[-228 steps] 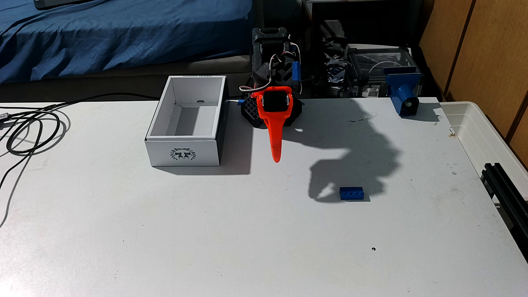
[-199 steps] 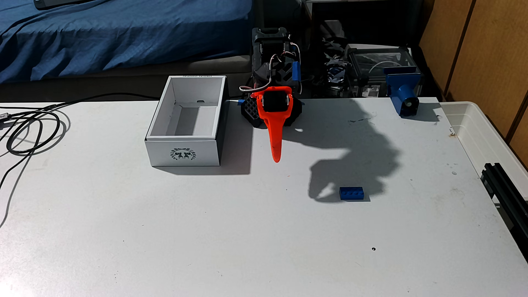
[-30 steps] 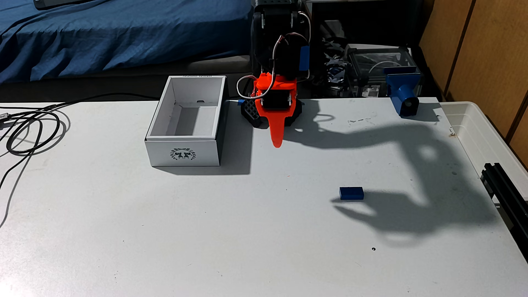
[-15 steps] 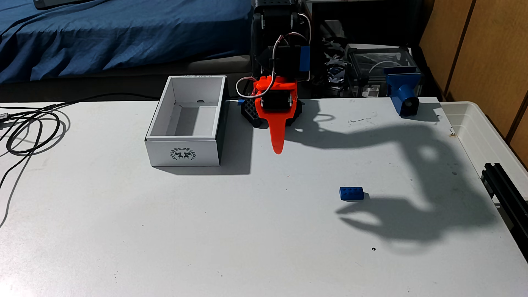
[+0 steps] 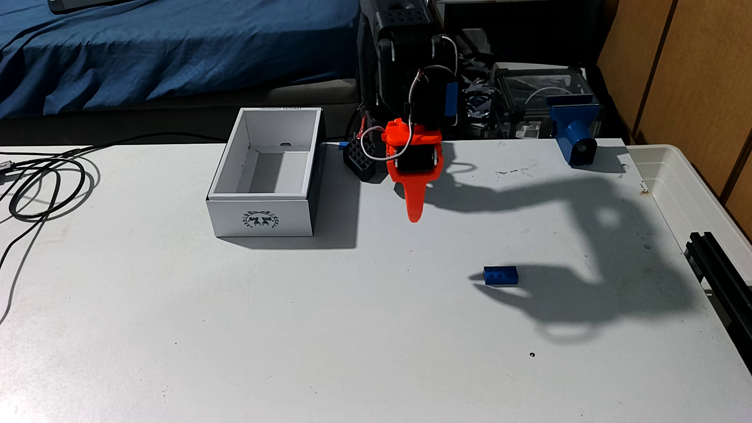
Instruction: Grab the blue brick and place in box
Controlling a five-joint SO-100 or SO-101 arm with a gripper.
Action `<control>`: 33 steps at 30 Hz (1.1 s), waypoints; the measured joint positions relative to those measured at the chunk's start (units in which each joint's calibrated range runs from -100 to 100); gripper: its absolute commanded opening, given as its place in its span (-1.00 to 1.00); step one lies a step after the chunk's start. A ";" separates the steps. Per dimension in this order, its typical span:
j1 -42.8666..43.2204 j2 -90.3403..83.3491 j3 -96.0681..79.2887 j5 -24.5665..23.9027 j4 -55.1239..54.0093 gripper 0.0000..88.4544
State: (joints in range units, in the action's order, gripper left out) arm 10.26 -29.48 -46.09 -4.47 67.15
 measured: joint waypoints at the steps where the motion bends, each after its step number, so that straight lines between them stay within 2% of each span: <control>1: 0.37 0.00 0.00 0.00 0.00 -0.98; 6: 4.80 0.00 0.89 -0.74 1.84 -0.98; 12: 10.11 0.08 3.22 -7.47 2.64 -0.98; 20: 15.87 0.25 4.38 -12.89 2.64 -0.98; 33: 17.86 18.16 17.08 -14.68 2.64 -0.97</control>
State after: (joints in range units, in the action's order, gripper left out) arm 28.12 -11.32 -29.01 -19.16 69.78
